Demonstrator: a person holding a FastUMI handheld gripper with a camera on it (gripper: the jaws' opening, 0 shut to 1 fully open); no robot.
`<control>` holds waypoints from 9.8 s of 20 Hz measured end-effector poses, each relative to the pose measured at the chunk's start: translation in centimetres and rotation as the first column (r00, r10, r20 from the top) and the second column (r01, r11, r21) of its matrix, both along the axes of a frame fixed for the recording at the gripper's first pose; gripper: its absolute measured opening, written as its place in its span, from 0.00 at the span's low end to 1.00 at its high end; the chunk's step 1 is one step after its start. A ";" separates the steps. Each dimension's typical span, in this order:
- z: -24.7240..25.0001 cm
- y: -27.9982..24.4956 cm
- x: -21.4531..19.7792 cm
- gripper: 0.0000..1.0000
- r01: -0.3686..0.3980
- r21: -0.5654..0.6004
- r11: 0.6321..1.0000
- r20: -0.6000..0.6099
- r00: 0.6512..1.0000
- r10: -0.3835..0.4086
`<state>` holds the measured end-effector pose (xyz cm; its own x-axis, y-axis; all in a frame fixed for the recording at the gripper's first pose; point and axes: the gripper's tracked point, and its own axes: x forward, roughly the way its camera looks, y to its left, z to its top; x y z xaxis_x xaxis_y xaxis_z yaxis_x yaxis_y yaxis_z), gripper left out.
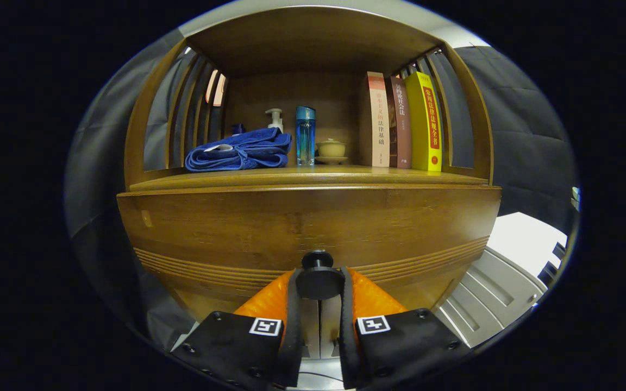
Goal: Pull open the drawer, take out the items inside it, and place them on the countertop above the cabinet.
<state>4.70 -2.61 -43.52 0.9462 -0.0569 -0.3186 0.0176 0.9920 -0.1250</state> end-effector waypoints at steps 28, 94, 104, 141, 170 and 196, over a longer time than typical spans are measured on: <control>2.3 0.0 -11.8 0.37 -0.002 -0.014 1.000 -0.048 0.999 0.001; 2.6 -2.4 0.1 0.88 0.089 -0.086 0.992 -0.518 0.847 -0.121; 0.0 -4.5 -1.6 0.28 0.174 -0.063 0.983 -0.573 0.800 -0.178; 15.0 -1.2 19.7 0.26 0.084 -0.127 0.988 -0.389 0.912 -0.128; 21.8 0.1 16.8 0.99 0.095 -0.025 0.995 -0.063 0.993 -0.097; 23.5 2.2 -14.2 0.98 0.041 0.029 0.999 0.148 0.988 -0.045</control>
<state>-9.48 -0.46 -19.99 0.9800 -0.0920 -0.1766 0.0766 0.9928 -0.0920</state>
